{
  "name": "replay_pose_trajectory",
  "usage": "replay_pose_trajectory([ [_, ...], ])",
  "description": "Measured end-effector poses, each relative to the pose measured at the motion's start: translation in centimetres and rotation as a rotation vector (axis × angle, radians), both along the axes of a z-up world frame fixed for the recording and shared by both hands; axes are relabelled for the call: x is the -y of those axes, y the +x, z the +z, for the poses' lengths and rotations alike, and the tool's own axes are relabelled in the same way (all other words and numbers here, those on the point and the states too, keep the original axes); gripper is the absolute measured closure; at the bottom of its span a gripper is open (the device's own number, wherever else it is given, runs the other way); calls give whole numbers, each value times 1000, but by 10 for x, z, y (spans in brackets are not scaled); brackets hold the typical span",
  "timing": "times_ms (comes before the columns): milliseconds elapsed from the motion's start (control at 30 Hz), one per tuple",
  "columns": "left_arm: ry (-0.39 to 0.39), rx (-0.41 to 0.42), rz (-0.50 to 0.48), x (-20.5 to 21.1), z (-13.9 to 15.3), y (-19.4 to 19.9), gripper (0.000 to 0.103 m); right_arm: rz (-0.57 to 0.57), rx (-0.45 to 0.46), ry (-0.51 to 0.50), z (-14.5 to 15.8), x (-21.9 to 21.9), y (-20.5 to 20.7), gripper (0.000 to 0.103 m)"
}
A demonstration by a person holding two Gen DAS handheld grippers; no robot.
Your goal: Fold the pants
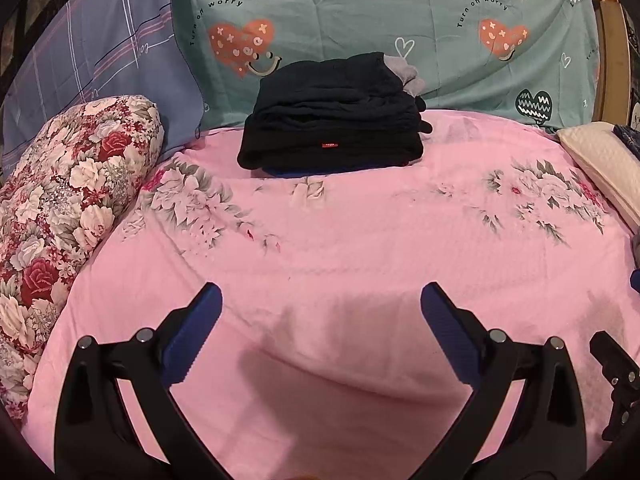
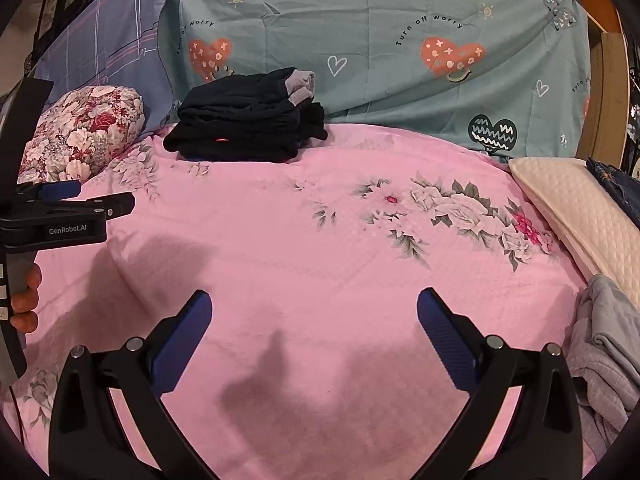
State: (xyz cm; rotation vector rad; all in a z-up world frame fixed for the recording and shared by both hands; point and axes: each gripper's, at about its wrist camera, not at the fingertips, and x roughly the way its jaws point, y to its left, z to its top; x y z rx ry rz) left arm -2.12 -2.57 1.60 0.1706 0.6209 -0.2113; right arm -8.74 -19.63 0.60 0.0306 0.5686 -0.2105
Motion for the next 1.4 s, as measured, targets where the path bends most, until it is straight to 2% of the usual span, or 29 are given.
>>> replay_pose_trajectory([
  [533, 42, -39, 34, 2, -10, 5, 2, 5, -13, -4, -2, -1, 2, 1],
  [833, 74, 56, 10, 8, -6, -12, 2, 8, -23, -3, -3, -2, 3, 1],
  [1400, 70, 25, 17, 7, -9, -9, 2, 8, -37, 4, -4, 0, 5, 1],
])
